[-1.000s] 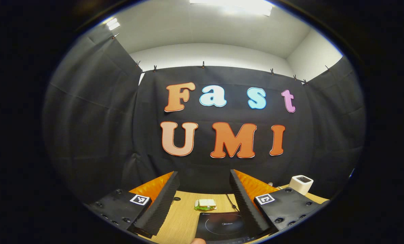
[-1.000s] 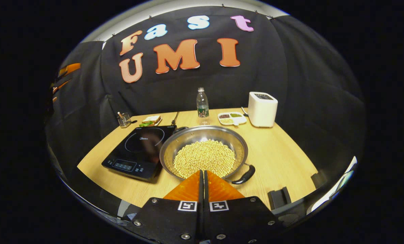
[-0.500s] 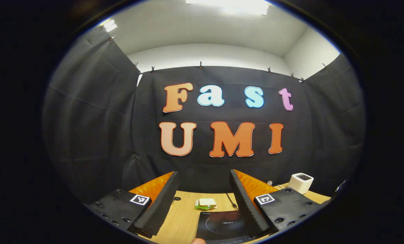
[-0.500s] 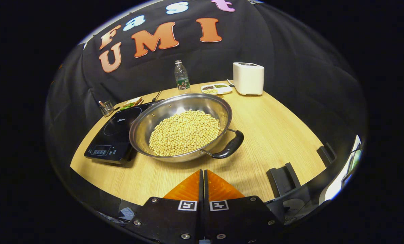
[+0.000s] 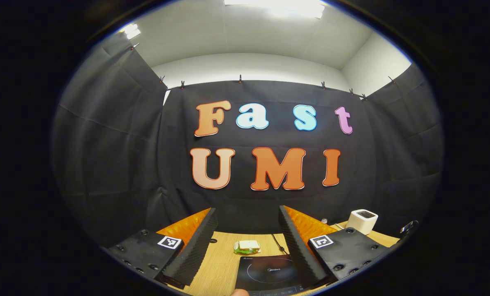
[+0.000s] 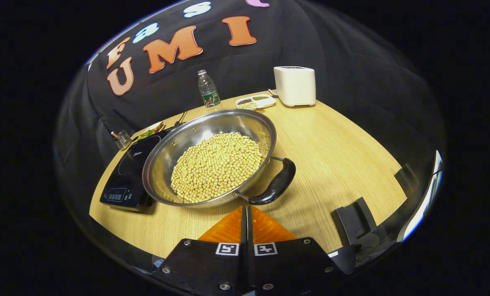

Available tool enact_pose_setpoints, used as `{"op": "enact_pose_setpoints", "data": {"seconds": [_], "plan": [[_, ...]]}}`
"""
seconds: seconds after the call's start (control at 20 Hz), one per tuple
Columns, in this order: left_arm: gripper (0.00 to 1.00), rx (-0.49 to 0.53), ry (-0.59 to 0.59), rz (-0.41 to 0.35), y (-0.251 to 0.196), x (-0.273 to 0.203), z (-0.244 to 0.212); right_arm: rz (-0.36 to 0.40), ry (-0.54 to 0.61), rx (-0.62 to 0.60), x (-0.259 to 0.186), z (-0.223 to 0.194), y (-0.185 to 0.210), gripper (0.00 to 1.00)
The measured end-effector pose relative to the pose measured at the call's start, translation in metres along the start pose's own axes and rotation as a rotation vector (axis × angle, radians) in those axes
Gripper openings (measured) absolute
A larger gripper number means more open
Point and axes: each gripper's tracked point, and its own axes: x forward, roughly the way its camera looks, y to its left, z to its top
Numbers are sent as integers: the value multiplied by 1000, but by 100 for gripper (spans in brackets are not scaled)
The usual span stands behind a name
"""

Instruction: First push the handle of the pot to place it horizontally, then grasp the pot with both hands and set it on the induction cooktop.

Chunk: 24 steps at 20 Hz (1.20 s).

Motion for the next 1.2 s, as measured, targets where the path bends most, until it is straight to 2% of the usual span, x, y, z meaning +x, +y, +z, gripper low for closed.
{"op": "enact_pose_setpoints", "data": {"seconds": [0.85, 1.2], "plan": [[99, -6, 31, 26, 21, 11, -18, -29, 26, 173, 28, 30, -27, 0], [99, -20, 41, 33, 22, 18, -26, -52, 41, 201, 51, 48, -46, 0]]}}
